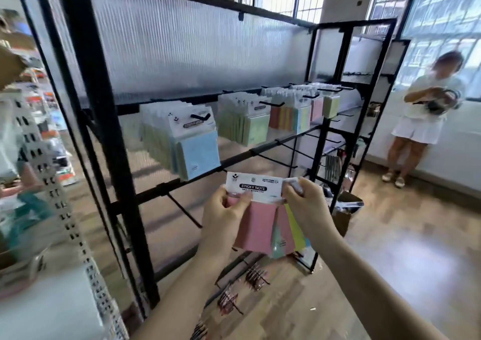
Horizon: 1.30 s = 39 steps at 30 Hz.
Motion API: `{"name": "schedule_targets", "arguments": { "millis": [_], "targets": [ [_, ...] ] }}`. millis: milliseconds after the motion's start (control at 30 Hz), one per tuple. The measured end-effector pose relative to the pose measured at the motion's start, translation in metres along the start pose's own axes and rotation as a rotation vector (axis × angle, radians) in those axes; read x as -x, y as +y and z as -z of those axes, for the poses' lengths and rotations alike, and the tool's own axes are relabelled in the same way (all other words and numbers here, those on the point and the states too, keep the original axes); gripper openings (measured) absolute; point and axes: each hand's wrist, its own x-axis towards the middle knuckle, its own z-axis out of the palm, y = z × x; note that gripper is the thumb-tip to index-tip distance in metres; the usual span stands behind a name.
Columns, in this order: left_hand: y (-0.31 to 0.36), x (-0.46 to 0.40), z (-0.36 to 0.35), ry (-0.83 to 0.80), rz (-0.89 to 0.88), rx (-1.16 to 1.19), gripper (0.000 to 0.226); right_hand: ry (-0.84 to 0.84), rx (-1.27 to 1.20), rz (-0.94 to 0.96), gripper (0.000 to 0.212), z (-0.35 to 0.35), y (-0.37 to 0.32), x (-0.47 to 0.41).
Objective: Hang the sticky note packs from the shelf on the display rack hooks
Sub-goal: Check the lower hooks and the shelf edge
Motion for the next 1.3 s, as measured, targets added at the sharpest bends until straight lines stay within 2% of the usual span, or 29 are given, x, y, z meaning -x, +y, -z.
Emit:
{"name": "schedule_targets", "arguments": {
  "millis": [133, 300, 400, 567, 833, 1033, 1167, 1300],
  "targets": [
    [-0.002, -0.048, -0.027, 0.039, -0.004, -0.03, 0.019, 0.022, -0.01, 0.044, 0.048, 0.007, 0.017, -0.051],
    [-0.001, -0.087, -0.063, 0.053, -0.07, -0.068, 0.026, -0.01, -0.081, 0.015, 0.043, 0.03, 0.045, -0.096],
    [-0.006, -0.102, -0.082, 0.039, -0.13, -0.078, 0.016, -0.05, -0.103, -0.001, 0.019, 0.044, 0.054, -0.114],
    [-0.018, -0.128, -0.114, 0.056, -0.106, -0.068, 0.013, -0.076, -0.166, 0.017, 0.01, 0.062, 0.072, -0.146],
    [-0.031, -0.163, -0.18, 0.142, -0.21, -0.144, 0.012, -0.241, -0.184, 0.073, 0.011, 0.097, 0.106, -0.204],
    [-0.033, -0.192, -0.265, 0.187, -0.255, -0.118, 0.009, -0.311, -0.218, 0.084, 0.007, 0.152, 0.138, -0.265],
    [-0.031, -0.212, -0.311, 0.129, -0.267, -0.151, 0.022, -0.369, -0.24, 0.1, 0.008, 0.188, 0.153, -0.302],
    [-0.028, -0.224, -0.348, 0.08, -0.245, -0.162, 0.023, -0.432, -0.276, 0.092, 0.014, 0.214, 0.166, -0.332]
  ]
}}
